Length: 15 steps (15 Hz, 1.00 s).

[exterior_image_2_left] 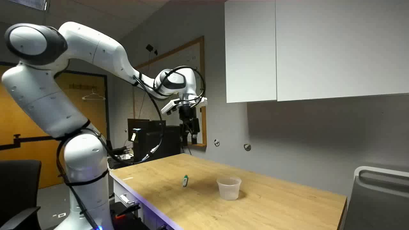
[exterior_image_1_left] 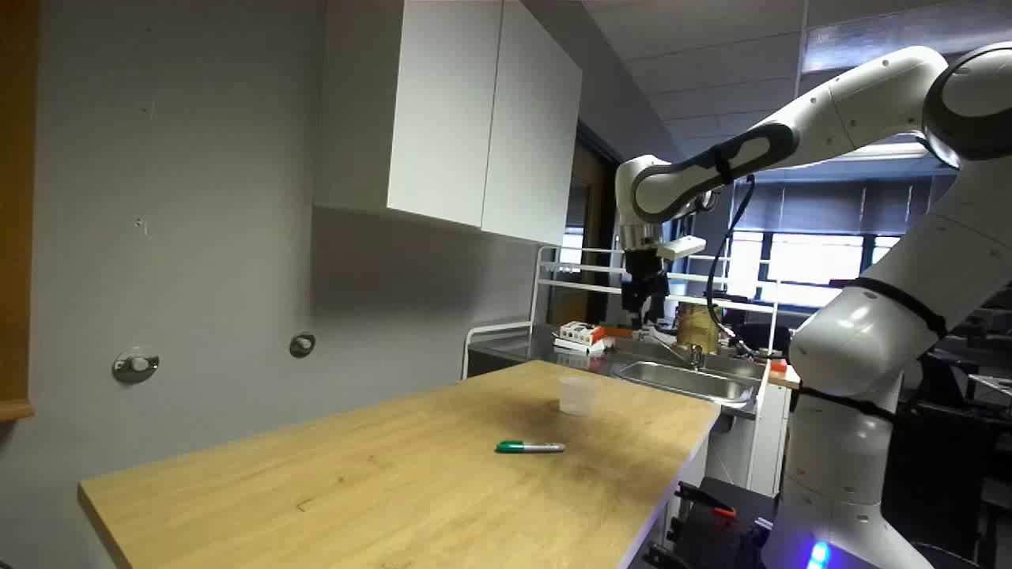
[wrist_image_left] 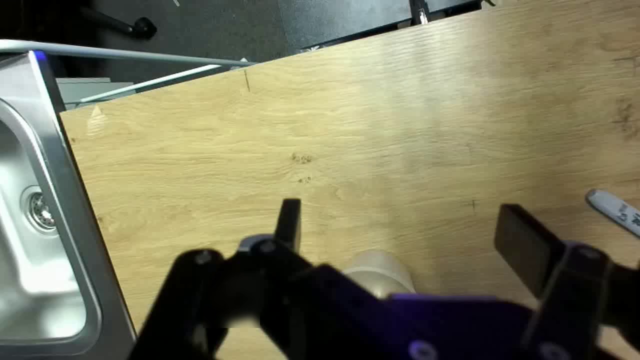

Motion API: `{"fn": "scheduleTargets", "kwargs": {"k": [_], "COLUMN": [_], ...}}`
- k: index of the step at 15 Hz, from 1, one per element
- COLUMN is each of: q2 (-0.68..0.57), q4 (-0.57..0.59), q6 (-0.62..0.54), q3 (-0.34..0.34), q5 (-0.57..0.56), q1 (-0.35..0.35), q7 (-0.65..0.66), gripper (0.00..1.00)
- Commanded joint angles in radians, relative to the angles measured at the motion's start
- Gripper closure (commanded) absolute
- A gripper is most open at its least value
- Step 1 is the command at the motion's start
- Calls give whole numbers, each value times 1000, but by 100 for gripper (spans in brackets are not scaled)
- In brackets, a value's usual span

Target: Pick the marker and put it in the cup

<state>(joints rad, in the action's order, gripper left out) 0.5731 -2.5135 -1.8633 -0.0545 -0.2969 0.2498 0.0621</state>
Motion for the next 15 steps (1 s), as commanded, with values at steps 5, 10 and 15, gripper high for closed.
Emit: {"fn": "scheduleTargets", "kwargs": {"k": [5,10,15], "q2": [0,0,-43], "q4": [6,6,20], "q6": [4,4,4], "q3": [-19,-19,-5], "q5": [-10,-10,-20], "q1": [-22,-22,-38], "q7": [9,9,17], "gripper": [0,0,0]}}
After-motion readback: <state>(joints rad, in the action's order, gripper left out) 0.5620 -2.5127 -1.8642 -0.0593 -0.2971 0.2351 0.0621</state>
